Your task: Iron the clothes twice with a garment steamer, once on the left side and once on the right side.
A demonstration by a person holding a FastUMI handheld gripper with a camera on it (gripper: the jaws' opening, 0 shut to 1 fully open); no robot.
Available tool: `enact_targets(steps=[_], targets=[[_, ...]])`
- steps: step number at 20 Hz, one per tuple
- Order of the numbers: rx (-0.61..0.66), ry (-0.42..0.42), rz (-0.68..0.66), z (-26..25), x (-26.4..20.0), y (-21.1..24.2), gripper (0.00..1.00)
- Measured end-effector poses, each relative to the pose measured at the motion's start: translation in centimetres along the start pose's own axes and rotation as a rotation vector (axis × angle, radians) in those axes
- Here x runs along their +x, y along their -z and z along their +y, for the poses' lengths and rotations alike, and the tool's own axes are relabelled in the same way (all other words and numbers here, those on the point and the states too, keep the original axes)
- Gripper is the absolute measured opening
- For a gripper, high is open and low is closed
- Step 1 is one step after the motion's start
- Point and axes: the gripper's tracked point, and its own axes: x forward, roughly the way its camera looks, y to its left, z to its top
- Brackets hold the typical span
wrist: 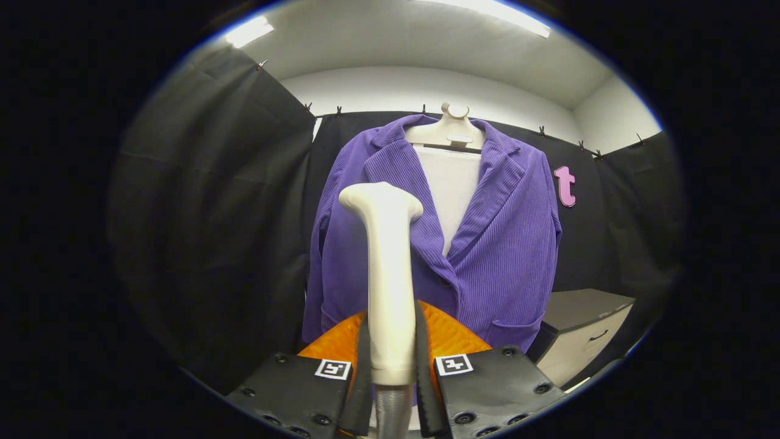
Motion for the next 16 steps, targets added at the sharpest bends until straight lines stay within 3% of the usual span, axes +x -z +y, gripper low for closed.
enact_targets(steps=[16], targets=[[-0.026, -0.011, 0.126, 0.9, -2.1, 7.4, 0.37]])
